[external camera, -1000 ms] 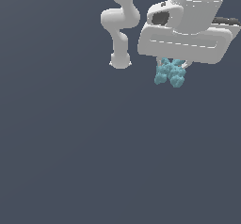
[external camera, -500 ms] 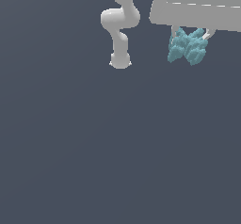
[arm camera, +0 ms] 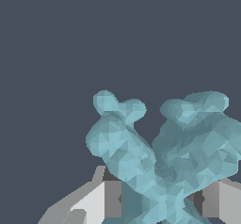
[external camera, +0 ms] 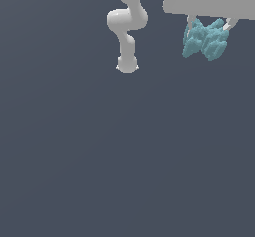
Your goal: Pick up the object and move it to a goal position.
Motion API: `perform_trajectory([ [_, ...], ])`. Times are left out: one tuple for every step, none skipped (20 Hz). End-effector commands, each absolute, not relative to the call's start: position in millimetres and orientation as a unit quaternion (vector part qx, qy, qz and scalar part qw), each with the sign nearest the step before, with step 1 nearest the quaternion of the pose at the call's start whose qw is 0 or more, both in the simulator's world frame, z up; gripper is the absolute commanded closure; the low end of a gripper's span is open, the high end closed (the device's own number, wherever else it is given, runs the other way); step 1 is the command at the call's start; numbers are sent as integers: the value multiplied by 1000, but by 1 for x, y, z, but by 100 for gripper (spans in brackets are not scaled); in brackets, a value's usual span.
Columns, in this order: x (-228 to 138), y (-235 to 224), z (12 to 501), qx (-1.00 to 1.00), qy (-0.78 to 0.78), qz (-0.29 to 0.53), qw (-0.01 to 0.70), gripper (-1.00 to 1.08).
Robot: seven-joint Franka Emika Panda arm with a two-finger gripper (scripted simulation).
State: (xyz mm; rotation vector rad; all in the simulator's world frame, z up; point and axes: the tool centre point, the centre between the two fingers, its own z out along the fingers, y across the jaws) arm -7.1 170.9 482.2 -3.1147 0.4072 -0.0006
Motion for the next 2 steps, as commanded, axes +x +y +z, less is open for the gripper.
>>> perform_trajectory([
  [-7, 171, 482, -992, 130, 0, 0, 108],
  [-7, 171, 482, -992, 130, 0, 0, 108],
])
